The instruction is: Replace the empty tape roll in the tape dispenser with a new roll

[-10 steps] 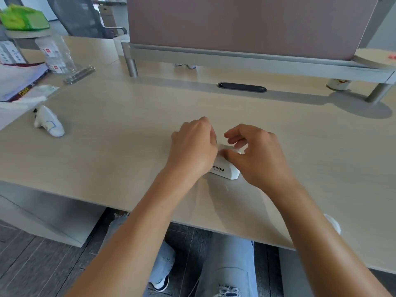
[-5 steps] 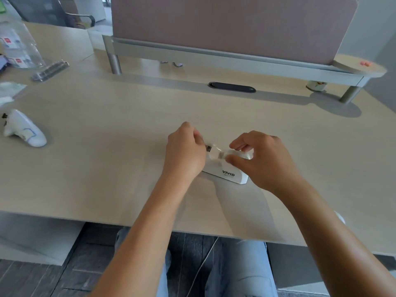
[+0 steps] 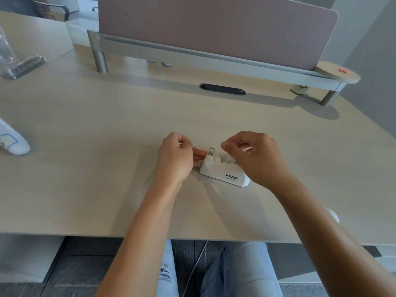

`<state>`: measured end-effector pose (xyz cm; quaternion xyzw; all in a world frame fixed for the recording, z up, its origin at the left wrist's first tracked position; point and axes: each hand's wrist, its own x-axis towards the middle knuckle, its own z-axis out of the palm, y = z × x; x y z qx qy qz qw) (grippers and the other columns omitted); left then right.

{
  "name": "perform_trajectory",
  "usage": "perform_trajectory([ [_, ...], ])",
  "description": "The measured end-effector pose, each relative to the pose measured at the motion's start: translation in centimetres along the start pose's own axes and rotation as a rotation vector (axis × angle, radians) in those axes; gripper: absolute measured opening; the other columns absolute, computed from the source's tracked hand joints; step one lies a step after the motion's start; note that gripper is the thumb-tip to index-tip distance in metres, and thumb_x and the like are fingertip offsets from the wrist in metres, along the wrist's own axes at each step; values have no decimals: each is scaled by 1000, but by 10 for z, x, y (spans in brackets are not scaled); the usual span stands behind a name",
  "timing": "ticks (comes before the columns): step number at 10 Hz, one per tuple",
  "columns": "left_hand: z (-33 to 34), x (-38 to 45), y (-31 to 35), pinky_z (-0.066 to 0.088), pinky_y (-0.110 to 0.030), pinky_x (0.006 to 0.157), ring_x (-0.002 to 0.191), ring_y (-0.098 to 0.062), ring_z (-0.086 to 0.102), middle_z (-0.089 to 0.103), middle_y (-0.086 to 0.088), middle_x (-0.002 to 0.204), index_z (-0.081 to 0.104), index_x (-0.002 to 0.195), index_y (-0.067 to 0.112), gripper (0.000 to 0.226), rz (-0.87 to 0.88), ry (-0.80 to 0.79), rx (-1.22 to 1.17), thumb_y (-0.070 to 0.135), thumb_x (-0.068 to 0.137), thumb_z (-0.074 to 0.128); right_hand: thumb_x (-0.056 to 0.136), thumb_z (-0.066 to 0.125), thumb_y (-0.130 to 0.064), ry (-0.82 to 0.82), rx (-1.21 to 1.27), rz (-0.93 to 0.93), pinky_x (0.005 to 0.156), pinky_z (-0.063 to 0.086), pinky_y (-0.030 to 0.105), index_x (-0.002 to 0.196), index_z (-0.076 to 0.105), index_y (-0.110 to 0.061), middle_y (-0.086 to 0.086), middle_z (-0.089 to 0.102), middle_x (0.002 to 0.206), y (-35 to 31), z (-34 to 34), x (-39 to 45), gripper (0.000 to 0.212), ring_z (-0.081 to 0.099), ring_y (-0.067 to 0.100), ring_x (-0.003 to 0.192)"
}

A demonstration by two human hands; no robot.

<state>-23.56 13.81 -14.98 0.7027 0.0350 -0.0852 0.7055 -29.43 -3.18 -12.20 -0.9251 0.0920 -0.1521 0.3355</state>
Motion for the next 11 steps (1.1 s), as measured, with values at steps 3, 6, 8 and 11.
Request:
perform_trajectory([
  [3,-7,3,0,64,-33,66,71,-28,76,76,-19,82,53,100,5,18,-81,-35,-89,0,102,36,82,83,-44,-33,74,140,66,58,15,87,79,-21,-8,81,82,-4,24,15,24,73,-2,71],
  [6,-8,7,-9,65,-40,68,65,-30,72,73,-15,76,57,88,10,19,-75,18,-29,3,101,44,84,79,-50,-13,-78,79,92,57,40,97,77,-28,-11,77,100,-9,28,8,26,71,11,99],
  [8,-15,3,-8,65,-48,67,60,-32,67,71,-18,74,61,79,8,22,-72,45,44,1,96,47,93,73,-35,32,-193,-41,95,54,42,109,74,-25,-7,74,108,-18,34,0,19,68,15,105],
  [11,-22,-41,-24,63,-52,70,68,-32,73,73,-1,62,62,79,28,13,173,142,163,29,89,55,97,68,-19,362,412,45,78,52,26,89,78,-12,-6,76,84,-19,13,-13,14,67,7,75],
])
